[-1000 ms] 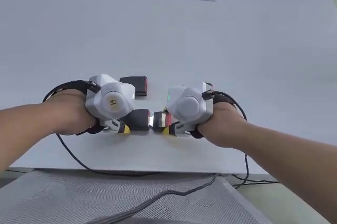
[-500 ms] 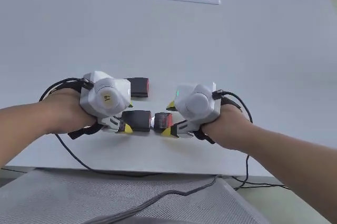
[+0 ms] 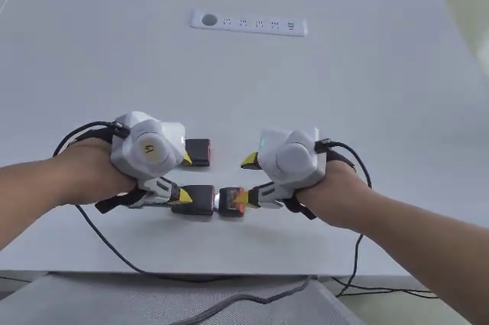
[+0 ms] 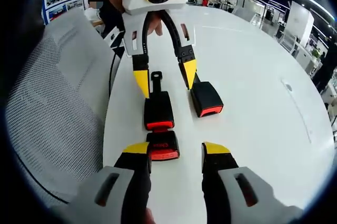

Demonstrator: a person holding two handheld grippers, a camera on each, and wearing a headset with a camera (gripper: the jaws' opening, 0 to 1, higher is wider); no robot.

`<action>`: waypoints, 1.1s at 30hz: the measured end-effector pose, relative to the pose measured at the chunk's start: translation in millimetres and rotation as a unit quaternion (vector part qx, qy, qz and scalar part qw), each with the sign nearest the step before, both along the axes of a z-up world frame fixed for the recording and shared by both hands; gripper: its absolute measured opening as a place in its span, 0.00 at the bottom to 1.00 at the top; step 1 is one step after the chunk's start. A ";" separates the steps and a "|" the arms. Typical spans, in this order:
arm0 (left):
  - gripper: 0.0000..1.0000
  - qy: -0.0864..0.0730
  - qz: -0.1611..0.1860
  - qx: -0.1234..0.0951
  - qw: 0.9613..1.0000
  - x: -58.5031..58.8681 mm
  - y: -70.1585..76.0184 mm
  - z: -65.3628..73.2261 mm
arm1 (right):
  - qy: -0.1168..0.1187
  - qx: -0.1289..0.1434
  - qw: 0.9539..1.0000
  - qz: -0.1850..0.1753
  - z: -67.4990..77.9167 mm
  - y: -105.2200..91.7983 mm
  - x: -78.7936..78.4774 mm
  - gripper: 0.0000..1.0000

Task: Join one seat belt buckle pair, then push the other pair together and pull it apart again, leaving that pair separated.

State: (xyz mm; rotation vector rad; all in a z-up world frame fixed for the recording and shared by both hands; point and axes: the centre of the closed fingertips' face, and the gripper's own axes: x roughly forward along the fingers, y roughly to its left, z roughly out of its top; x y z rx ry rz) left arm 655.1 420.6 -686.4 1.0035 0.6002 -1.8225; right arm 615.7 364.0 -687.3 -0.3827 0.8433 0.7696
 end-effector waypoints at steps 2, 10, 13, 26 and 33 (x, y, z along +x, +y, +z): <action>0.42 -0.004 0.004 -0.004 1.000 4.4 -3.2 0.8 | 0.003 0.004 1.000 -0.003 -0.9 -7.3 0.3 0.36; 0.43 -0.004 0.022 -0.003 1.000 31.0 -11.8 -5.9 | 0.004 -0.014 1.000 -0.023 -8.1 -45.2 1.5 0.36; 0.44 -0.010 0.028 -0.005 1.000 40.8 -15.3 -7.4 | 0.007 -0.015 0.999 -0.039 -11.3 -60.9 3.4 0.37; 0.44 -0.016 0.021 0.021 0.999 65.6 -19.6 -28.7 | 0.029 -0.056 0.997 -0.046 -29.5 -108.0 -2.7 0.35; 0.43 -0.031 0.002 0.037 0.999 70.6 -20.7 -38.7 | 0.030 -0.067 0.997 -0.037 -36.3 -115.5 3.4 0.35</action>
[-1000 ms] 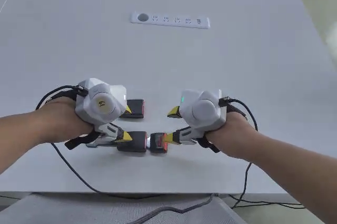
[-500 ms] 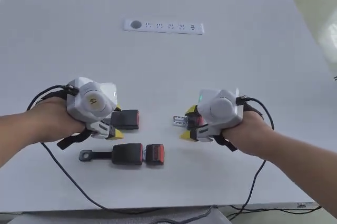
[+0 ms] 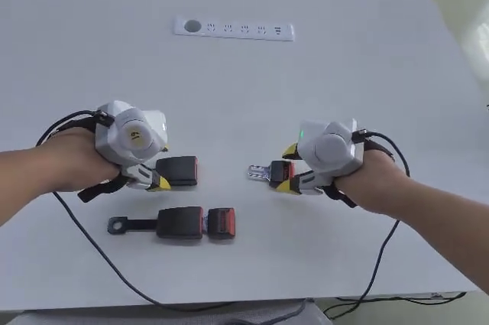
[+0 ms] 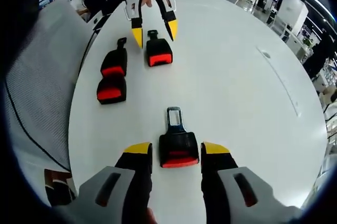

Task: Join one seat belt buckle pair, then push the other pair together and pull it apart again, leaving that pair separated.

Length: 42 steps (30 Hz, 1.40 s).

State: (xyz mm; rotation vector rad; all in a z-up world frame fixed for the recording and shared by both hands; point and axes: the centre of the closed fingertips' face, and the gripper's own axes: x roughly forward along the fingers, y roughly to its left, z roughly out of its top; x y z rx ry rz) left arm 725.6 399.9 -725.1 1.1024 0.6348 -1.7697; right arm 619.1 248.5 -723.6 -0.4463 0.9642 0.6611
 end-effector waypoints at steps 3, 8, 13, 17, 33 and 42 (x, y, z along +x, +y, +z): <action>0.44 -0.002 -0.019 0.007 1.000 -2.4 0.0 -4.8 | 0.005 -0.006 1.000 0.005 -4.8 -1.3 1.7 0.34; 0.41 -0.005 -0.029 0.011 1.000 -0.9 -1.6 -8.4 | 0.015 -0.007 1.000 0.013 -11.8 -1.9 1.1 0.34; 0.34 0.006 -0.035 0.019 0.999 -2.1 -0.9 -11.4 | 0.033 0.003 0.999 0.012 -20.5 -7.0 -1.9 0.32; 0.33 -0.004 -0.051 0.021 0.998 -4.3 -0.3 -14.7 | 0.037 0.007 0.999 0.022 -20.2 -5.3 -2.3 0.32; 0.33 -0.007 -0.066 0.036 0.997 -4.6 -0.5 -14.4 | 0.038 -0.001 0.998 0.056 -21.0 -0.1 0.7 0.32; 0.33 0.001 -0.055 0.033 0.998 -4.2 -0.1 -15.1 | 0.034 0.006 0.997 0.064 -20.4 17.9 13.3 0.32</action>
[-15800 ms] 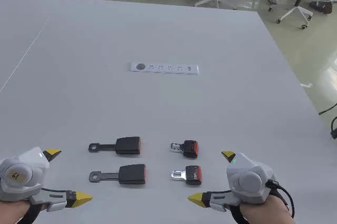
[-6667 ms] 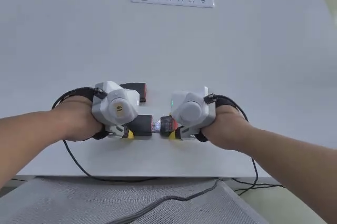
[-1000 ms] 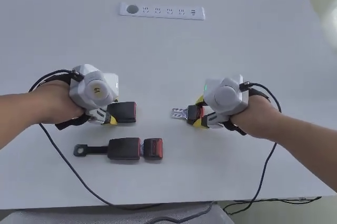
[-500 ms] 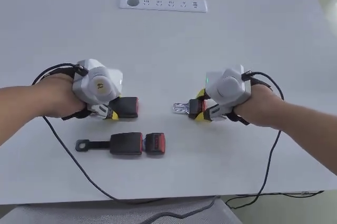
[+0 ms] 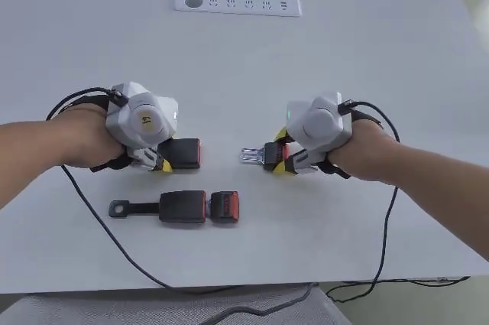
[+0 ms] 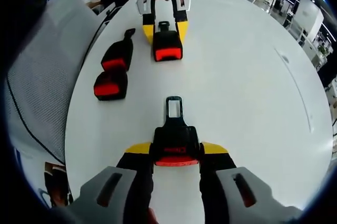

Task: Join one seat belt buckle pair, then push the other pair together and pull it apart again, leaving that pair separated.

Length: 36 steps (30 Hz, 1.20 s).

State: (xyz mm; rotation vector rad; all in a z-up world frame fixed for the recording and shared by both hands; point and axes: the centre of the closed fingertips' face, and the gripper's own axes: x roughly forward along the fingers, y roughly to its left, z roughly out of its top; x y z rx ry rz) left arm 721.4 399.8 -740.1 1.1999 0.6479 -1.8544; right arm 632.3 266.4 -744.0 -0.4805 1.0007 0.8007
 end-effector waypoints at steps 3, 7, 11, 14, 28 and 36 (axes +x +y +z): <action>0.33 0.000 0.000 0.002 1.000 0.2 -0.3 -0.5 | -0.003 0.002 1.000 0.004 -0.4 6.3 3.9 0.32; 0.33 0.000 -0.004 0.004 1.000 0.0 -0.5 -0.8 | -0.007 0.007 1.000 0.005 0.1 18.6 12.0 0.32; 0.33 0.000 -0.003 0.005 1.000 0.1 -0.5 -1.0 | -0.010 0.009 1.000 0.007 0.0 28.8 21.4 0.32; 0.33 0.000 -0.002 0.004 1.000 -0.1 -0.3 -0.7 | -0.010 0.009 1.000 0.005 0.1 33.9 26.9 0.32; 0.33 -0.004 0.000 0.005 1.000 -0.4 -0.2 -0.6 | -0.019 -0.002 1.000 0.024 0.9 60.9 42.1 0.32; 0.33 -0.006 -0.006 0.004 1.000 -0.6 -0.1 -0.7 | -0.026 0.001 0.999 0.033 2.4 70.0 49.0 0.31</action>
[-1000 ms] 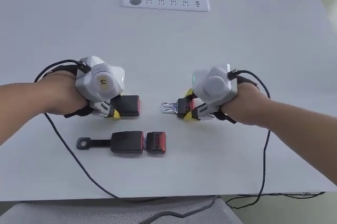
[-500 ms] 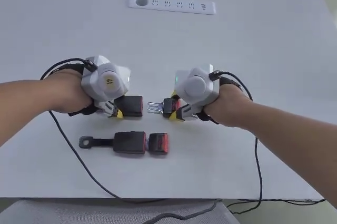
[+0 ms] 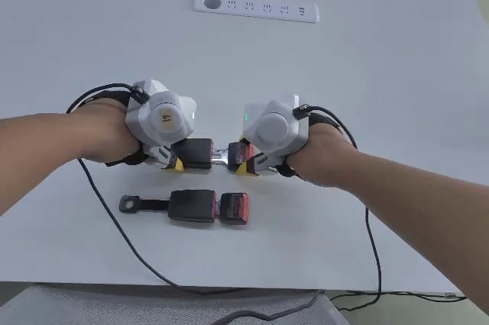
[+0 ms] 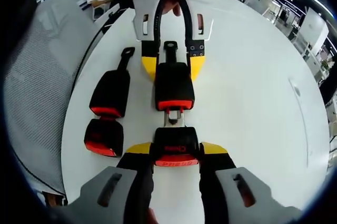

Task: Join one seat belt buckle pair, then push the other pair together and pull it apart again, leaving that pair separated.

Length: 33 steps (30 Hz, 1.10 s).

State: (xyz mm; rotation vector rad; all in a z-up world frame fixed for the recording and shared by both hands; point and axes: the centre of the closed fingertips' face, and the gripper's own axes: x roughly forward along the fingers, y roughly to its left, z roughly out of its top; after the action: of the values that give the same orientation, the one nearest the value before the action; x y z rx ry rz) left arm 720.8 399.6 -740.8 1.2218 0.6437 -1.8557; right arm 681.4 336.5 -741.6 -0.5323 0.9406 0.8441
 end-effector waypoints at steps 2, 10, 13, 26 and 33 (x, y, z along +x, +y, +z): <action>0.33 0.001 -0.002 0.000 1.000 0.2 0.0 0.0 | 0.003 0.001 1.000 -0.001 -0.8 0.3 1.3 0.31; 0.32 0.010 -0.003 -0.003 1.000 0.2 -0.6 -0.8 | 0.009 -0.006 1.000 0.005 -0.9 0.2 2.6 0.30; 0.32 0.014 -0.001 -0.005 1.000 0.5 -0.7 -1.1 | 0.011 -0.006 1.000 0.002 -0.6 0.9 3.2 0.30; 0.31 0.013 0.004 -0.003 1.000 0.8 -1.2 -2.1 | 0.009 -0.004 1.000 -0.003 0.0 3.1 4.0 0.29; 0.31 0.015 0.009 -0.008 1.000 0.4 -1.3 -2.0 | 0.008 -0.003 1.000 -0.005 -0.9 4.5 5.7 0.29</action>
State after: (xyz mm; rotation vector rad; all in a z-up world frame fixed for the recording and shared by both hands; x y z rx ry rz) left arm 721.1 398.3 -742.8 1.1754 0.6539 -1.8642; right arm 687.1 340.9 -742.4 -0.5266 0.9605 0.8379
